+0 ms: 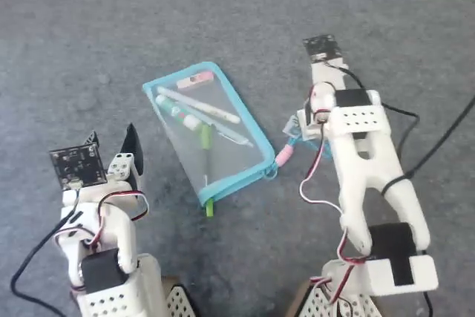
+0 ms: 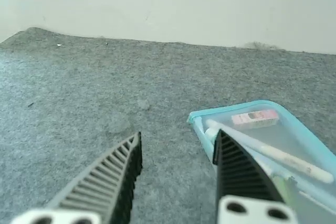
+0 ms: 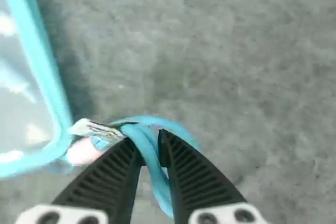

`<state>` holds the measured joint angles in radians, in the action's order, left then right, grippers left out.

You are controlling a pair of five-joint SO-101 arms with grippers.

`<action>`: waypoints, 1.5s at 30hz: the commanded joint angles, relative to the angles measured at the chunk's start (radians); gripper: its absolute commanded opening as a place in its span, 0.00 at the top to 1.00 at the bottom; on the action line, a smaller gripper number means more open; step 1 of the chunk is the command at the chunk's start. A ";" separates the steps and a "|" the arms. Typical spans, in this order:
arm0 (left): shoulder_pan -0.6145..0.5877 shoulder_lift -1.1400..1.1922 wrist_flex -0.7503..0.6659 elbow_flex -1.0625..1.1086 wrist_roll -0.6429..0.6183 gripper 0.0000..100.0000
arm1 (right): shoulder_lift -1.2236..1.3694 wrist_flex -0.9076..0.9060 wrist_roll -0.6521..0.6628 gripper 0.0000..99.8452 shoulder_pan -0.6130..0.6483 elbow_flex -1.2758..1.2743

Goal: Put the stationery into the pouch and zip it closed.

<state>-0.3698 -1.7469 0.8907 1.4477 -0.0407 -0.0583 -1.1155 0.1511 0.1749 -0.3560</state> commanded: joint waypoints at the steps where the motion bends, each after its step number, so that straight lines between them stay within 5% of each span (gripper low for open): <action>1: -0.003 -0.011 -0.034 -0.007 -0.008 0.79 | -0.068 -0.111 0.051 0.88 0.064 0.058; 9: -0.003 -0.011 -0.066 0.005 -0.008 0.79 | -0.441 -0.351 0.141 0.70 0.085 0.023; 16: -0.005 -0.011 -0.063 0.005 -0.008 0.79 | -0.702 -0.148 0.272 0.70 0.297 -0.310; 29: -0.002 -0.011 -0.066 0.016 -0.008 0.79 | -0.705 0.019 0.936 0.70 0.352 -0.638; 45: -0.002 -0.011 -0.063 0.015 -0.006 0.79 | -0.601 0.174 1.102 0.69 0.306 -0.703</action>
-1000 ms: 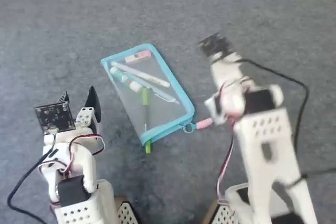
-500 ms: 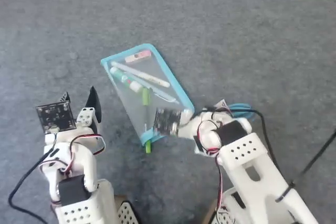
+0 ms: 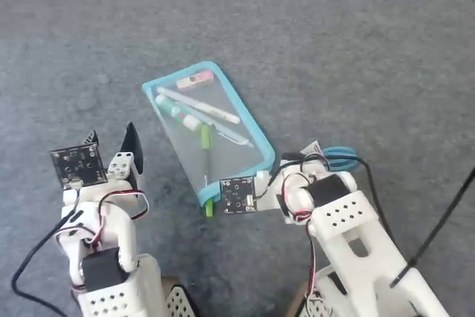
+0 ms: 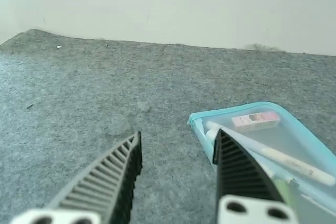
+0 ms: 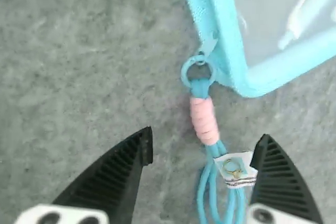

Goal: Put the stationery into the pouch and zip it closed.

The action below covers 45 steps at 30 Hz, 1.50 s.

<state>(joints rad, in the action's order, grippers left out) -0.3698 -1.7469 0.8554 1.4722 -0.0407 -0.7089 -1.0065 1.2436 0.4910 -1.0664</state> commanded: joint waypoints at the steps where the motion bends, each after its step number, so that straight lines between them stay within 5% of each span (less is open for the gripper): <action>1: -0.002 -0.011 -0.028 -0.010 -0.006 0.79 | 0.079 0.087 0.008 0.69 -0.010 0.009; 19: -0.002 -0.011 -0.028 -0.010 -0.006 0.79 | 0.407 0.254 0.008 0.70 -0.018 0.064; 23: -0.002 -0.011 -0.028 -0.010 -0.006 0.79 | 0.435 0.262 0.003 0.78 -0.042 0.066; 28: -0.002 -0.011 -0.028 -0.010 -0.006 0.79 | 0.409 0.255 -0.147 0.99 -0.039 0.066; 40: 0.002 -0.011 -0.031 -0.001 -0.006 0.79 | 0.364 -0.082 -0.546 0.99 -0.044 0.359; 45: 0.110 -0.009 0.028 -0.001 -0.006 0.79 | 0.364 -0.289 -0.598 0.99 -0.038 0.635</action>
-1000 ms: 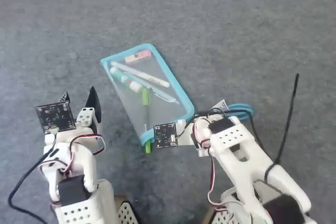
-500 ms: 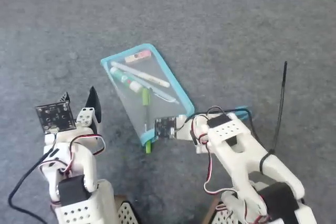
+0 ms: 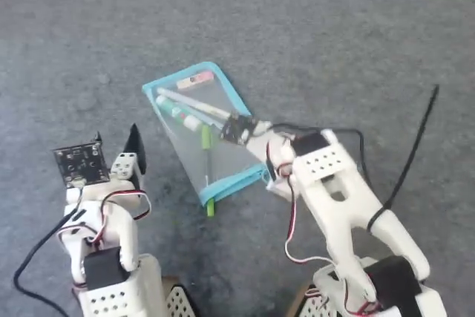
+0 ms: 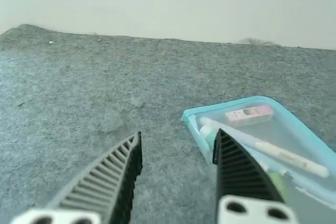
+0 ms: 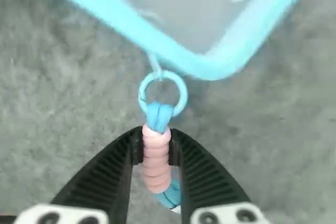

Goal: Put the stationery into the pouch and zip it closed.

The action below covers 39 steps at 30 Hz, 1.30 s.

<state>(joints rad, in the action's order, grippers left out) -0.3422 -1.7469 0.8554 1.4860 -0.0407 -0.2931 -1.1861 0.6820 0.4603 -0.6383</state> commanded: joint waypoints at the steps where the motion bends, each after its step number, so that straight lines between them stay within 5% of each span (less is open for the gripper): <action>1: 0.098 -0.009 0.038 -0.016 -0.006 0.79 | -0.051 -0.150 -0.066 0.99 -0.007 0.281; 11: 0.115 -0.009 0.069 -0.039 0.008 0.79 | -0.039 -0.401 -0.330 0.99 0.002 0.939; 23: 0.315 -0.011 0.063 -0.067 0.084 0.78 | -0.154 -0.493 -0.318 0.99 0.282 0.973; 30: 0.123 -0.011 -0.052 -0.064 -0.009 0.78 | -0.170 -0.380 -0.301 0.99 0.266 0.717; 35: 0.411 -0.015 0.026 -0.010 0.167 0.79 | -0.171 -0.309 -0.299 0.99 0.260 0.617; 39: 0.186 -0.015 0.038 -0.084 0.101 0.79 | -0.171 -0.328 -0.299 0.99 0.211 0.617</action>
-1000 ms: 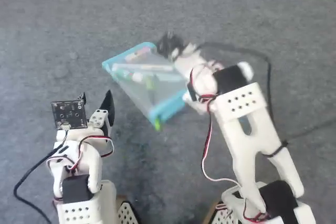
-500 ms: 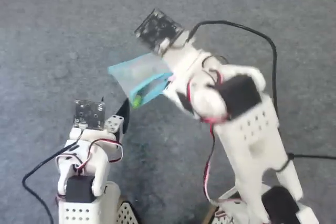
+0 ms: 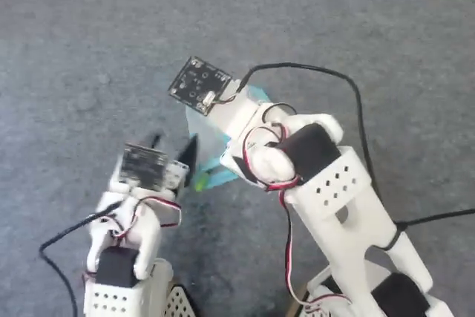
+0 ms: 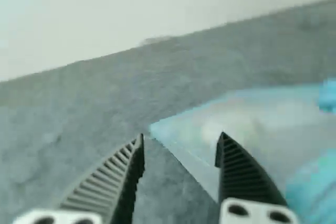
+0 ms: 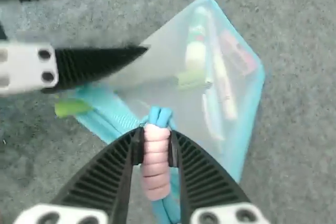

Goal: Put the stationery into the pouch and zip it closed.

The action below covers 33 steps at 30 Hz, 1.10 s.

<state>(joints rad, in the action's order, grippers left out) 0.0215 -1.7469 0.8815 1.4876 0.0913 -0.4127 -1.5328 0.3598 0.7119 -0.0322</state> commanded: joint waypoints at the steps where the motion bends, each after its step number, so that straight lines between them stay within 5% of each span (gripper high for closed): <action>1: -0.222 -0.015 0.012 -0.090 -0.041 0.79 | -0.051 0.024 0.021 0.99 -0.054 0.011; 7: -0.241 -0.015 0.031 -0.099 -0.043 0.79 | -0.050 0.044 0.021 0.99 -0.068 0.005; 13: -0.087 -0.012 0.222 -0.257 -0.020 0.77 | -0.039 0.036 0.020 0.99 -0.070 0.003; 23: 0.061 -0.009 0.253 -0.268 0.037 0.71 | -0.050 0.059 0.020 0.99 -0.068 -0.043; 33: 0.061 -0.009 0.259 -0.197 0.140 0.73 | -0.051 0.050 0.021 0.99 -0.070 -0.038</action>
<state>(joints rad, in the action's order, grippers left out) 0.0783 -1.7591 1.1577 1.2635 0.1680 -0.4143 -1.5037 0.3659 0.6567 -0.0844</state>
